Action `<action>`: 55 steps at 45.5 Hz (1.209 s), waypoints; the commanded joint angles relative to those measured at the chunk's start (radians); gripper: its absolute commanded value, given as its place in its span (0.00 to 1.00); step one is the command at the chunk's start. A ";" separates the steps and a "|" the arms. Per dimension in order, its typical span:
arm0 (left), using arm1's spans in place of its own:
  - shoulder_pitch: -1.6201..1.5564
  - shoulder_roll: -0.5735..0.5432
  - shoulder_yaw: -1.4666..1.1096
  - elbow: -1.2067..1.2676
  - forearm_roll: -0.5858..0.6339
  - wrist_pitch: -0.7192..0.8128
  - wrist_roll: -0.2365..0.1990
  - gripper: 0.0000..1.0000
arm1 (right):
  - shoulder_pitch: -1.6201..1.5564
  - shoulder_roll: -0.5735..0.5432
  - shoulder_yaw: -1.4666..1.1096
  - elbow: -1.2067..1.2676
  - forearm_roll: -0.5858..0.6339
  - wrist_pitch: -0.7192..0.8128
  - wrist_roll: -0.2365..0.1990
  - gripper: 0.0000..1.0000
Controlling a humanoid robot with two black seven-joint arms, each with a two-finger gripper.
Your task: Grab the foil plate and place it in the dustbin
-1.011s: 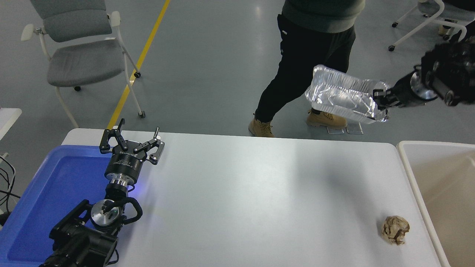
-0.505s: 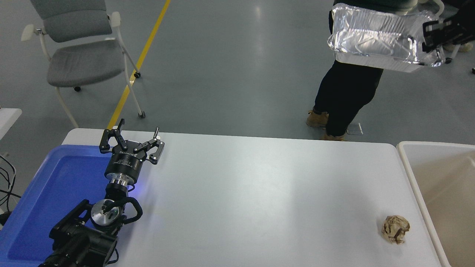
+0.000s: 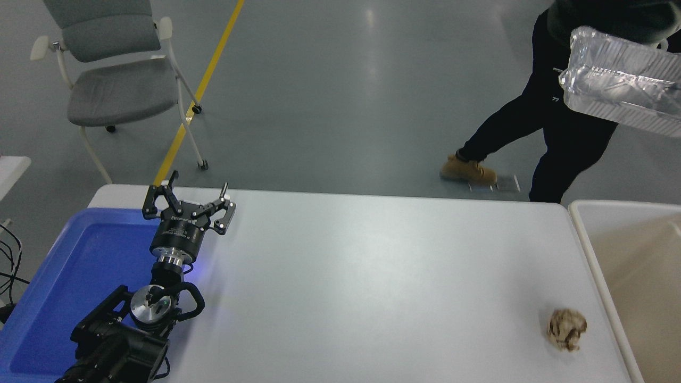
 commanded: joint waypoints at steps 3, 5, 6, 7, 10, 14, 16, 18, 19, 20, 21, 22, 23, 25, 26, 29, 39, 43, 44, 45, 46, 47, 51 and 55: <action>0.000 -0.002 0.000 0.000 0.000 0.000 0.000 0.99 | -0.366 -0.107 0.134 -0.111 0.186 -0.207 -0.003 0.00; 0.000 0.000 0.000 0.000 0.001 0.000 0.000 0.99 | -0.448 -0.092 0.164 -0.145 0.258 -0.244 -0.003 0.00; 0.000 0.000 0.000 -0.002 0.000 0.000 0.000 0.99 | -0.523 -0.068 0.194 -0.180 0.325 -0.282 -0.004 0.00; 0.000 0.000 0.000 0.000 0.000 0.000 0.000 0.99 | -0.564 -0.052 0.208 -0.203 0.361 -0.304 -0.004 0.00; 0.000 0.000 0.000 0.000 0.000 0.000 0.000 0.99 | -0.704 0.009 0.254 -0.280 0.480 -0.377 -0.006 0.00; 0.000 0.000 0.000 0.000 0.000 0.000 0.000 0.99 | -0.914 0.104 0.322 -0.414 0.646 -0.466 -0.023 0.00; 0.000 0.000 0.000 0.000 0.000 -0.001 0.000 0.99 | -1.005 0.162 0.363 -0.497 0.709 -0.488 -0.038 0.00; 0.000 0.000 0.000 0.000 0.001 0.000 0.000 0.99 | -1.090 0.225 0.417 -0.585 0.752 -0.495 -0.056 0.00; 0.000 0.000 0.000 0.000 0.001 0.000 0.000 0.99 | -1.132 0.254 0.449 -0.628 0.767 -0.499 -0.066 0.00; 0.000 -0.002 0.000 0.000 0.001 0.000 0.000 0.99 | -1.170 0.282 0.482 -0.672 0.778 -0.499 -0.073 0.00; 0.000 -0.002 0.000 0.000 0.000 0.000 0.002 0.99 | -1.207 0.308 0.522 -0.720 0.784 -0.499 -0.081 0.00; 0.000 0.000 0.000 0.000 0.000 0.000 0.000 0.99 | -1.241 0.333 0.562 -0.763 0.786 -0.502 -0.090 0.00; 0.000 0.000 0.000 0.000 0.000 0.000 0.000 0.99 | -1.273 0.360 0.607 -0.804 0.786 -0.502 -0.098 0.00; 0.000 0.000 0.000 0.000 0.000 0.000 0.000 0.99 | -1.316 0.414 0.691 -0.866 0.783 -0.502 -0.115 0.00; 0.000 0.000 0.000 0.000 0.000 0.000 0.000 0.99 | -1.330 0.444 0.732 -0.892 0.780 -0.503 -0.124 0.00; 0.000 0.000 0.000 0.000 0.000 0.000 0.000 0.99 | -1.358 0.509 0.834 -0.932 0.775 -0.529 -0.148 0.00; 0.000 -0.002 0.000 0.000 0.000 0.000 0.000 0.99 | -1.416 0.610 1.052 -0.927 0.790 -0.670 -0.168 0.00; 0.000 0.000 0.000 0.000 0.000 0.000 0.000 0.99 | -1.421 0.629 1.141 -0.926 0.792 -0.704 -0.178 0.00; 0.000 0.000 0.000 0.000 0.000 0.000 0.000 0.99 | -1.422 0.632 1.161 -0.924 0.792 -0.713 -0.184 0.00; 0.000 -0.002 0.000 0.000 0.000 0.000 0.000 0.99 | -1.424 0.635 1.179 -0.924 0.793 -0.719 -0.188 0.00; 0.000 0.000 0.000 0.000 0.000 0.000 0.000 0.99 | -1.427 0.638 1.197 -0.924 0.792 -0.724 -0.193 0.00; 0.000 -0.002 0.000 0.000 0.000 0.000 0.000 0.99 | -1.428 0.643 1.213 -0.924 0.792 -0.729 -0.196 0.00; 0.000 0.000 0.000 0.000 0.000 0.000 0.000 0.99 | -1.442 0.652 1.250 -0.923 0.793 -0.730 -0.198 0.00; 0.000 0.000 0.000 0.000 0.000 0.000 0.000 0.99 | -1.457 0.652 1.260 -0.921 0.795 -0.729 -0.198 0.00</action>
